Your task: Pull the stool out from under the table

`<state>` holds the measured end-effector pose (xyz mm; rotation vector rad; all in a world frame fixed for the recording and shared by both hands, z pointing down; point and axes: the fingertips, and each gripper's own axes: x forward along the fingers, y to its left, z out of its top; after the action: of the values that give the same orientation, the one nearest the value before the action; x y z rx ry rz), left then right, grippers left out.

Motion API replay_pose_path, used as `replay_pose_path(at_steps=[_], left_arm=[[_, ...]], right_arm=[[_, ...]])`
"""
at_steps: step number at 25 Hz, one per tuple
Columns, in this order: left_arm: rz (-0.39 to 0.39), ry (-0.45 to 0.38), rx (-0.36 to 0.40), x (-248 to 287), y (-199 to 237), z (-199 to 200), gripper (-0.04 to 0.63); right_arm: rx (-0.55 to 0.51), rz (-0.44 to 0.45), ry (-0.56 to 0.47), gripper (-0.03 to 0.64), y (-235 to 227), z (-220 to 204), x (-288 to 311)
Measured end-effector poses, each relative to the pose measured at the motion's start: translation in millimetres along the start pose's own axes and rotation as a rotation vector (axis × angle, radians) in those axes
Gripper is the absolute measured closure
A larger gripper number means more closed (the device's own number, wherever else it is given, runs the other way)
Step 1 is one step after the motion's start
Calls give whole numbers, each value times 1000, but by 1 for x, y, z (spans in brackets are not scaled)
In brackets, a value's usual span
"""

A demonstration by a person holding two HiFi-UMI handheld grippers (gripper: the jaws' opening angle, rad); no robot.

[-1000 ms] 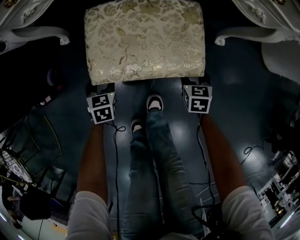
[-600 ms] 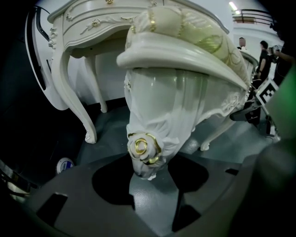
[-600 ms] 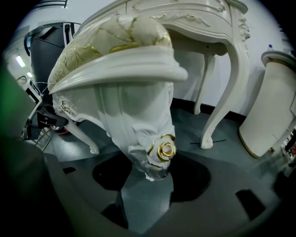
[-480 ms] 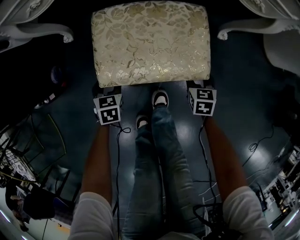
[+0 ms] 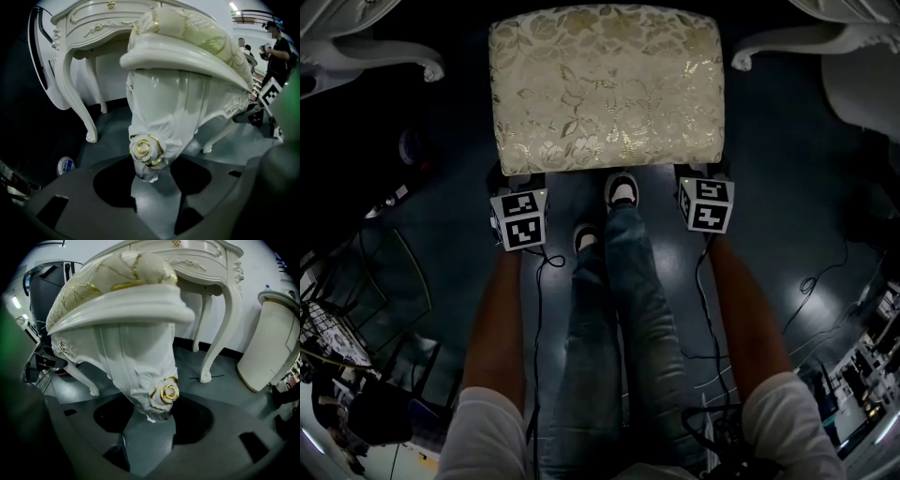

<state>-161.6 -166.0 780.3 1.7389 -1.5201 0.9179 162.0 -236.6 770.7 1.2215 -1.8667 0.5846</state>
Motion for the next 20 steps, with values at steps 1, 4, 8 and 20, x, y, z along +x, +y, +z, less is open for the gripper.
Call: replay_pose_path(at_steps=[1,4,8,20], left_arm=[[-3,2,2,0,1,-1,353],[-14,7,-4,3,0,-6,353],[-19,10,-7,3,-1,-7,353],[-30,24,3,0,-1,-5,353]], right_arm=[[1,3,0,373,1,0,0],[-2,7,8,373,2,0,0],[1,4,27,373,0,-1,0],[0,9,39,373,0,0,1]])
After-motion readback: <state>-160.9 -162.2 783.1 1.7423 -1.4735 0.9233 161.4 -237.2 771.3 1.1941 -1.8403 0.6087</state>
